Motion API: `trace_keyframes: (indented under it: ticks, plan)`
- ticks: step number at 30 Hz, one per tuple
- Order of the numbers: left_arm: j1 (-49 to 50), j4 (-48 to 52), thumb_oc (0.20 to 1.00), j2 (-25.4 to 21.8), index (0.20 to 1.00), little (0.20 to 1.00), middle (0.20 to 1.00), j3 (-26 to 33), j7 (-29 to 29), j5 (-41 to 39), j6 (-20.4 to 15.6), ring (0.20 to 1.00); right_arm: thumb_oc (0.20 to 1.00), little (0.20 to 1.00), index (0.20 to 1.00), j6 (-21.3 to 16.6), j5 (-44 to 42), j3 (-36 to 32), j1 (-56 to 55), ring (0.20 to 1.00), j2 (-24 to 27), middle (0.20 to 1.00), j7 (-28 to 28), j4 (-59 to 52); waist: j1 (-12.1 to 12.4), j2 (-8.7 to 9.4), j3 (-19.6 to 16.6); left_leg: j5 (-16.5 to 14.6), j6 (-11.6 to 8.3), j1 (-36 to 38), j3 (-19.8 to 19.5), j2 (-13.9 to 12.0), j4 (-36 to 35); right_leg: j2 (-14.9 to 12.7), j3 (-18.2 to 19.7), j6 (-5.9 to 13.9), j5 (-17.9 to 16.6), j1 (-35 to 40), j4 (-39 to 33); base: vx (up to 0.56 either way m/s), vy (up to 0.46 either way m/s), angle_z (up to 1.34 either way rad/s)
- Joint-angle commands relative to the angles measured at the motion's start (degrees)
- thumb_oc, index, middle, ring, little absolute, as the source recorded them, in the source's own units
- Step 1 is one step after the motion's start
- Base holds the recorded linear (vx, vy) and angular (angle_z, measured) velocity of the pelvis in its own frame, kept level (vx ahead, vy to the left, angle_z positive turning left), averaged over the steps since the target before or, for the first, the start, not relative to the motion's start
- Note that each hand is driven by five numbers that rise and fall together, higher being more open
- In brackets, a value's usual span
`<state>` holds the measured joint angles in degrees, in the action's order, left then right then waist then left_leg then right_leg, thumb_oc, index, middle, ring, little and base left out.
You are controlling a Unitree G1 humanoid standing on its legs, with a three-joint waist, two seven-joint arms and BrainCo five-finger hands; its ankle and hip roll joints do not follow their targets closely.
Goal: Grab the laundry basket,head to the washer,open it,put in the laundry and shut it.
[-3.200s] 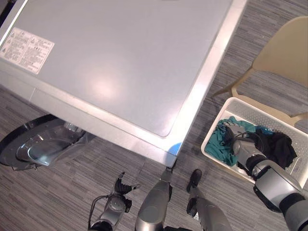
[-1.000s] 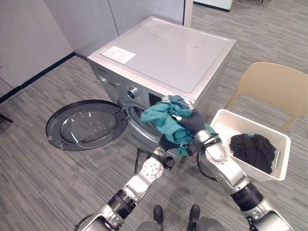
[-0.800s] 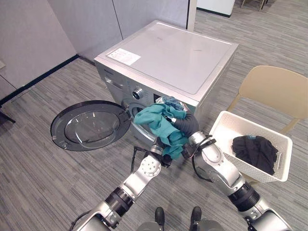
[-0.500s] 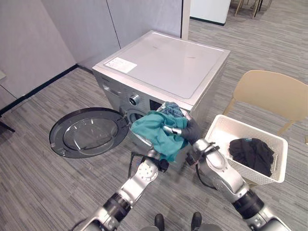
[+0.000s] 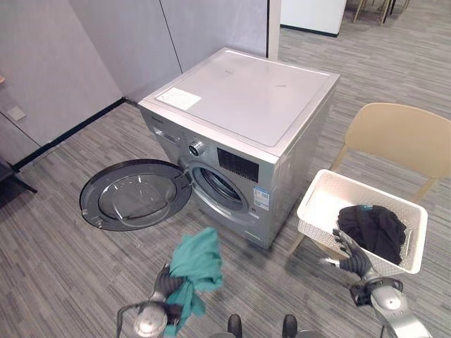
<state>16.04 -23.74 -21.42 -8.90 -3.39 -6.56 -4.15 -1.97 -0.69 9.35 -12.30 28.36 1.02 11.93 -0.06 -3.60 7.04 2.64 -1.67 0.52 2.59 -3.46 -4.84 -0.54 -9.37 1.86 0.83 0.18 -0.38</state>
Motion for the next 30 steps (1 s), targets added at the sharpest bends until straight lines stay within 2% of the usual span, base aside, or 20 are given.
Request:
trace_keyframes:
  ticks: [1,2,5,6,7,9,12,13,16,17,18,19,21,22,23,24,25,26,28,30]
  plan:
    - [-4.2,0.7,0.2,-1.9,0.2,0.2,0.2,3.4,0.3,-1.0,-1.1,0.2,1.0,1.0,1.0,-2.7,4.3,1.0,4.3,1.0,0.4,1.0,-0.4,-1.4,0.8,4.67,1.8,-2.7,0.12,-0.7,-0.7,3.2,1.2,-1.6,4.2,3.83,5.3,1.4,-0.2,-0.08,-0.095,0.23]
    - [-5.6,-4.5,0.2,-1.2,0.2,0.2,0.2,4.3,-1.0,-0.6,-0.8,0.2,1.0,1.0,1.0,-3.1,7.2,2.3,5.5,1.0,0.8,1.0,0.6,3.3,1.6,5.14,3.7,-3.1,-0.27,-4.0,-1.9,3.4,5.0,-1.8,2.7,3.31,5.7,1.0,-0.1,-0.08,-0.071,0.32]
    - [-7.1,-7.1,0.2,-0.9,0.2,0.2,0.2,4.4,-1.7,-0.6,-0.8,0.2,1.0,1.0,1.0,-3.3,7.9,2.8,6.2,1.0,0.7,1.0,1.4,5.3,1.7,5.44,4.8,-3.3,-0.81,-7.2,-2.0,3.8,8.1,-2.3,0.6,2.87,6.3,0.5,0.3,-0.07,-0.041,0.74]
    - [-8.6,-8.4,0.2,-0.6,0.2,0.2,0.2,4.3,-2.8,-0.5,-0.7,0.2,1.0,1.0,1.0,-2.8,8.5,3.0,6.4,1.0,0.0,1.0,2.4,7.8,1.5,5.7,5.5,-3.0,-1.1,-9.1,1.9,2.3,9.7,-3.0,-2.2,2.6,7.0,0.6,0.3,-0.05,-0.016,0.72]
    - [-8.6,-8.4,0.2,-0.6,0.2,0.2,0.2,4.3,-2.8,-0.5,-0.7,0.2,1.0,1.0,1.0,-2.8,8.5,3.0,6.5,1.0,0.0,1.0,2.4,7.8,1.4,5.7,5.4,-3.0,-1.11,-9.3,1.8,2.3,9.8,-3.0,-2.2,2.59,7.0,0.5,0.3,-0.01,0.011,1.03]
    - [-9.4,-9.1,0.2,0.2,0.2,0.2,0.2,4.8,-4.4,-1.0,-0.8,0.2,1.0,1.0,1.0,-2.1,9.2,4.3,8.0,1.0,-1.0,1.0,3.6,9.6,1.9,5.92,5.6,-2.3,-1.02,-10.0,7.3,-0.5,8.7,-4.0,-6.2,2.92,7.3,1.5,0.0,0.1,0.072,1.42]
    - [-10.5,-10.3,0.2,0.7,0.2,0.2,0.2,4.7,-5.5,-0.8,-0.7,0.2,1.0,1.0,1.0,-1.9,9.0,4.4,8.6,1.0,-1.7,1.0,4.5,10.6,2.0,6.23,5.5,-0.5,-1.51,-11.0,8.5,-1.9,7.2,-5.0,-9.2,3.26,7.5,2.1,0.3,0.15,0.117,0.8]
    - [-11.2,-10.6,0.2,1.4,0.2,0.2,0.2,4.4,-6.0,-1.2,-0.5,0.2,1.0,1.0,1.0,-1.4,9.2,4.5,8.9,1.0,-2.3,1.0,5.5,11.5,2.0,6.61,5.5,-0.5,-2.38,-12.0,10.9,-3.5,5.4,-6.5,-11.0,3.73,9.0,3.5,0.5,0.17,0.099,0.84]
    - [-11.2,-10.1,0.2,1.8,0.2,0.2,0.2,4.4,-6.0,-1.4,-0.2,0.2,1.0,1.0,1.0,-0.8,9.9,4.5,9.2,1.0,-2.9,1.0,5.6,12.3,1.9,6.19,5.1,0.2,-2.54,-11.3,13.8,-5.0,3.3,-7.7,-13.4,4.4,9.6,4.6,1.3,0.23,0.22,0.81]
    - [-11.0,-10.0,0.2,2.0,0.2,0.2,0.2,4.2,-5.8,-1.0,-0.2,0.2,1.0,1.0,1.0,-0.8,10.1,4.6,9.1,1.0,-3.5,1.0,5.7,12.7,1.9,6.03,4.7,0.7,-2.6,-11.0,13.8,-5.1,3.2,-8.0,-13.9,4.63,9.6,5.2,1.5,0.41,0.402,0.6]
    - [-10.7,-9.7,0.2,2.2,0.2,0.2,0.2,3.7,-5.7,-0.3,-0.2,0.2,1.0,1.0,1.0,-0.6,10.9,5.0,10.0,1.0,-4.0,1.0,6.0,13.1,2.0,6.46,4.0,0.0,-2.13,-11.6,13.1,-3.6,5.3,-9.7,-14.3,5.44,9.2,6.6,1.9,0.31,0.304,0.47]
    - [-10.7,-9.7,0.2,2.1,0.2,0.2,0.2,3.8,-5.7,-0.3,-0.2,0.2,1.0,1.0,1.0,-0.6,10.9,5.1,10.0,1.0,-4.1,1.0,6.0,13.1,2.0,6.53,4.0,-0.2,-2.08,-11.7,13.1,-3.6,5.5,-9.8,-14.3,5.52,9.2,6.6,1.9,0.42,0.399,0.34]
    - [-10.7,-9.4,0.2,1.5,0.2,0.2,0.2,3.5,-5.0,0.0,0.0,0.2,1.0,1.0,1.0,-0.2,11.5,5.9,10.8,1.0,-5.3,1.0,5.8,12.9,2.8,7.8,4.4,-3.5,-0.06,-11.7,12.3,-1.3,8.8,-13.2,-12.6,6.19,8.0,5.5,7.3,0.26,0.282,0.17]
    - [-10.7,-9.4,0.2,1.5,0.2,0.2,0.2,3.6,-5.0,0.0,0.0,0.2,1.0,1.0,1.0,-0.2,11.6,5.9,10.8,1.0,-5.4,1.0,5.8,12.9,2.8,7.89,4.4,-3.7,0.02,-11.7,12.4,-1.2,8.9,-13.3,-12.4,6.28,8.1,5.3,7.6,0.19,0.248,0.31]
    - [-11.7,-8.7,0.2,-0.1,0.2,0.2,0.2,2.9,-5.1,0.7,0.3,0.2,1.0,1.0,1.0,0.3,11.8,6.6,11.8,1.0,-5.6,1.0,5.7,12.3,2.8,8.35,5.5,-5.5,1.59,-11.1,10.9,0.2,9.7,-14.3,-9.4,5.97,6.7,1.8,14.8,0.12,0.159,0.35]
    - [-11.7,-8.7,0.2,-0.1,0.2,0.2,0.2,3.0,-5.1,0.7,0.3,0.2,1.0,1.0,1.0,0.3,11.8,6.6,11.8,1.0,-5.7,1.0,5.7,12.3,2.9,8.49,5.5,-5.6,1.68,-11.3,11.1,0.3,9.8,-14.5,-9.1,6.05,6.9,1.4,15.3,0.23,0.278,0.29]
    - [-12.9,-8.4,0.2,-1.1,0.2,0.2,0.2,2.3,-5.6,1.3,0.2,0.2,1.0,1.0,1.0,0.1,11.7,7.2,12.4,1.0,-6.0,1.0,6.3,11.5,2.2,8.38,6.6,-6.5,2.51,-10.3,9.8,1.3,9.3,-12.2,-4.5,5.67,6.4,-3.0,20.2,0.11,0.131,0.2]
    - [-12.9,-8.4,0.2,-1.1,0.2,0.2,0.2,2.3,-5.6,1.3,0.2,0.2,1.0,1.0,1.0,0.1,11.7,7.2,12.4,1.0,-6.0,1.0,6.3,11.5,2.3,8.44,6.5,-6.5,2.53,-10.4,10.0,1.3,9.3,-12.3,-4.3,5.67,6.5,-3.4,20.5,0.12,0.189,0.22]
    - [-14.0,-7.5,0.2,-1.2,0.2,0.2,0.2,1.5,-5.8,1.2,0.1,0.2,1.0,1.0,1.0,0.0,12.0,7.9,13.1,1.0,-5.7,1.0,6.4,10.6,1.1,7.45,7.7,-5.8,3.26,-8.4,8.9,1.6,7.7,-7.5,-0.5,4.28,7.2,-8.6,20.6,0.11,0.111,0.31]
    - [-14.3,-7.9,0.2,-0.9,0.2,0.2,0.2,1.1,-5.8,1.1,0.0,0.2,1.0,1.0,1.0,0.0,11.8,8.5,13.7,1.0,-5.6,1.0,6.5,11.2,0.4,7.61,8.6,-6.8,3.59,-5.0,8.4,2.7,6.4,-5.2,-0.9,3.97,5.8,-11.1,15.5,0.24,0.066,0.32]
